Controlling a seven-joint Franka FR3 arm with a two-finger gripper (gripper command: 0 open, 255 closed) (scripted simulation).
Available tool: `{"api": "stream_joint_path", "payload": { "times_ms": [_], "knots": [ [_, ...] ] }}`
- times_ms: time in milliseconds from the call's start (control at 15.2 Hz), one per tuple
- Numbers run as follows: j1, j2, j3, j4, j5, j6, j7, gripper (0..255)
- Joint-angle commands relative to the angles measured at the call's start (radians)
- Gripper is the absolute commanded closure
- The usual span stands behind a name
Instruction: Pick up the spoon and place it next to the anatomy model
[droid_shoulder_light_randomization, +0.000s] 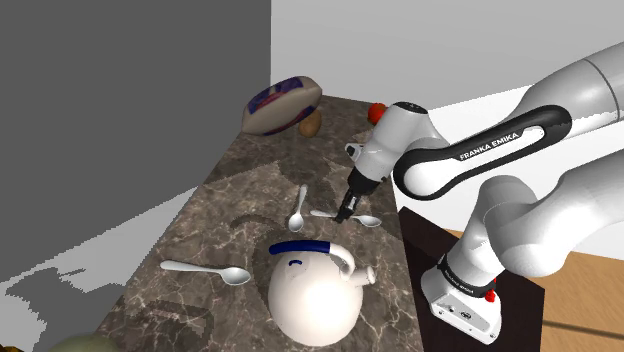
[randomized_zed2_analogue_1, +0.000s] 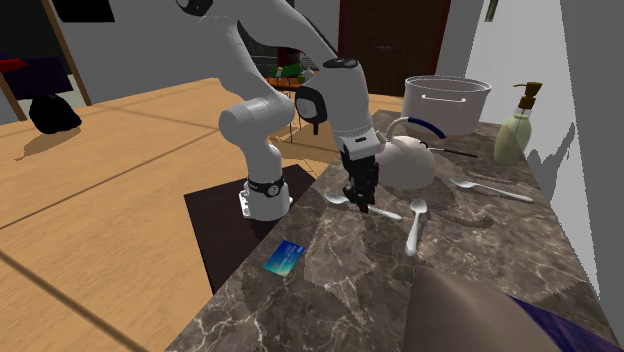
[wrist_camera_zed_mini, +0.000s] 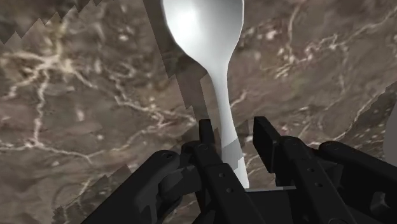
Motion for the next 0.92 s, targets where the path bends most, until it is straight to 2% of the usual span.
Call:
{"api": "stream_joint_path", "payload": {
  "times_ms": [0, 462, 858],
  "knots": [
    [0.000, 0.000, 0.000, 0.000, 0.000, 0.000, 0.000, 255],
    [0.000, 0.000, 0.000, 0.000, 0.000, 0.000, 0.000, 255],
    [-0.020, -0.081, 0.012, 0.040, -0.023, -0.121, 0.024, 255]
  ]
}}
